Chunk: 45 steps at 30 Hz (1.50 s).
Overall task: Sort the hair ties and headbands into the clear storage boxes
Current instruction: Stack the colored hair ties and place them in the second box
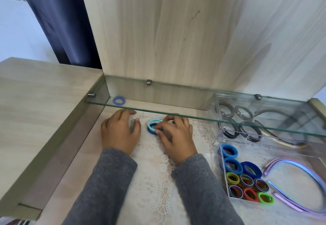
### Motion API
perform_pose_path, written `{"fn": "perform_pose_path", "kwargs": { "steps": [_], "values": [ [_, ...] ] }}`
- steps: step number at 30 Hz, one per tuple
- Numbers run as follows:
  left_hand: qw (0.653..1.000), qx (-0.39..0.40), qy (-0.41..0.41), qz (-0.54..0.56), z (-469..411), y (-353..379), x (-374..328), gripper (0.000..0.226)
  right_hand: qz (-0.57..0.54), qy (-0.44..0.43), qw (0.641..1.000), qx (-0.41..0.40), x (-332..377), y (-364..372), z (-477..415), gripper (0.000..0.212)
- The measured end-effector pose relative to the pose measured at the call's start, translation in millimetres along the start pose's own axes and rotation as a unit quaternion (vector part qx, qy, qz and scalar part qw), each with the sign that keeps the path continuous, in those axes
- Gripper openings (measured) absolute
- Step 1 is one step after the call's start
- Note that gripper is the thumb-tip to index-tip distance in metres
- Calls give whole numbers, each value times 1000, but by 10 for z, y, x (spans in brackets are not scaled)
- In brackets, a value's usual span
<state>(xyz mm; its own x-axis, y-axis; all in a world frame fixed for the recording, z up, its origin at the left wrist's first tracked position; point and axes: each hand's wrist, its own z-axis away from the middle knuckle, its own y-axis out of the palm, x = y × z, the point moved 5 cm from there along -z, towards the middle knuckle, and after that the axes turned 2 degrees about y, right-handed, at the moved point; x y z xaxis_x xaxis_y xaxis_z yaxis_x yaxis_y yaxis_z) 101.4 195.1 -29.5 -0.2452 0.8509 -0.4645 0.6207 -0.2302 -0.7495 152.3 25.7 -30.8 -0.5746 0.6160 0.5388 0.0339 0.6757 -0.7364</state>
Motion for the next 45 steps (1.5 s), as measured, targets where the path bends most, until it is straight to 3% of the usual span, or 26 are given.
{"fn": "perform_pose_path", "kwargs": {
  "steps": [7, 13, 20, 25, 31, 38, 45],
  "values": [
    [997, 37, -63, -33, -261, 124, 210, 43, -20, 11, 1000, 11, -23, 26, 2, 11],
    [997, 15, -56, -41, -418, 191, 312, 38, -9, 4, 1000, 20, -16, 41, 8, 15],
    [998, -3, -57, -7, -464, 212, 384, 30, 33, 90, 995, -36, -159, -45, -47, 20],
    [998, -6, -56, 9, -463, 199, 392, 12, 73, 124, 989, -41, -196, -46, -41, 22],
    [994, 9, 2, 113, -293, 91, 220, 12, 65, 131, 988, -42, -213, -47, -42, 22],
    [970, 9, 174, 168, -29, 0, -155, 14, 61, 136, 988, -46, -200, -49, -42, 22],
    [955, 8, 221, 197, 31, -17, -184, 10, 66, 142, 987, -34, -199, -57, -42, 24]
  ]
}}
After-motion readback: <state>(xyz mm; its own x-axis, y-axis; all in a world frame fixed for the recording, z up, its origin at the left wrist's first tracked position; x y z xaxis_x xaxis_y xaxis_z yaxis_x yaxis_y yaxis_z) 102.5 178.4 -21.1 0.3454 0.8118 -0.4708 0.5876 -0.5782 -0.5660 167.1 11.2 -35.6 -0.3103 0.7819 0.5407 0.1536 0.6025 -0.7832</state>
